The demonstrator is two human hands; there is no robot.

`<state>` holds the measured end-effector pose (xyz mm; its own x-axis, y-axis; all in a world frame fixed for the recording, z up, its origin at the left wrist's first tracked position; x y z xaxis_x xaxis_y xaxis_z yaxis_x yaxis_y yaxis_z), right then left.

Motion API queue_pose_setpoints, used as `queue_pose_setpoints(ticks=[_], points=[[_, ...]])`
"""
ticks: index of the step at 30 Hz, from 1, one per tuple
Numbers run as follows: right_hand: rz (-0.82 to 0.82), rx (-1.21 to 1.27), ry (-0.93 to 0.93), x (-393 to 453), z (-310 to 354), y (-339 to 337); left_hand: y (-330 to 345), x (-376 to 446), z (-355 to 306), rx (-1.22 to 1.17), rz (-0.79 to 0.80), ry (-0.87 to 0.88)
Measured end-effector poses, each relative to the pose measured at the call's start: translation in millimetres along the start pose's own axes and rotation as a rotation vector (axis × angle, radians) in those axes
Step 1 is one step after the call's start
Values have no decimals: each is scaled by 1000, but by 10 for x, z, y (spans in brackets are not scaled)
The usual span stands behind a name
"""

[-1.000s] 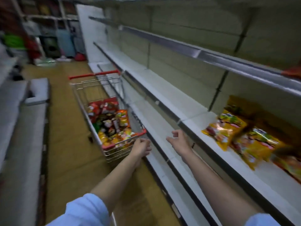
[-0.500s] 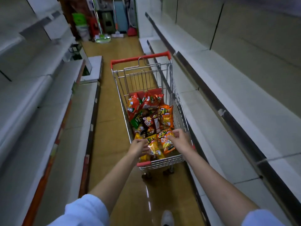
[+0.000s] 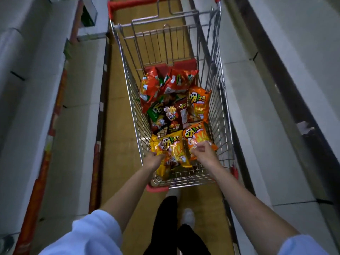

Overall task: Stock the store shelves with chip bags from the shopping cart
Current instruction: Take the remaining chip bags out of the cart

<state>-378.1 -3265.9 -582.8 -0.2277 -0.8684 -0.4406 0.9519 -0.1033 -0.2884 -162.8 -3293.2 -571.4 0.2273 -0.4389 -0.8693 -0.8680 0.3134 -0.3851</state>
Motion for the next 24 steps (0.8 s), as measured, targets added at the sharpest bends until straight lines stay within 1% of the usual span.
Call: queue_pose_setpoints(ticks=[4,7,8,10,12,14,17,21,23,24], points=[[40,-7,96,404,-342,265,132,519,-106,29,-32,-59],[80,-22,139,675,-580,500,216,856,-120,-11,-77,-120],[99,-30,151,748,-644,576,222,888,-142,10,-117,-136],[138,-63,171,900,-798,732,268,958,-178,156,-194,-165],[152,-102,203,1017,-935,832,347,972,-225,284,-233,-147],[160,-115,228,1145,-1068,940,396,1054,-201,344,-245,-153],[194,-179,259,1283,-1219,1087,400,1195,-141,371,-260,-142],[257,-246,336,1349,-1446,1262,408,1269,-153,404,-269,-63],[250,-264,372,1342,-1536,1280,420,1304,-176,399,-252,-39],[218,-282,369,1352,-1520,1246,423,1319,-197,388,-241,-34]])
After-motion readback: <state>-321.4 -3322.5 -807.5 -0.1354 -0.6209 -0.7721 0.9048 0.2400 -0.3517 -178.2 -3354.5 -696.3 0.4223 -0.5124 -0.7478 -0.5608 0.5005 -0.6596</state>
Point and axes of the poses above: each hand's wrist, its own x-axis towards the middle knuckle, its own y-axis out of the palm, z = x × y, the point moved 9 cm from there along x, towards the middle knuckle, and after that the axes turned 14 degrees about -y, right-handed, at the moved point
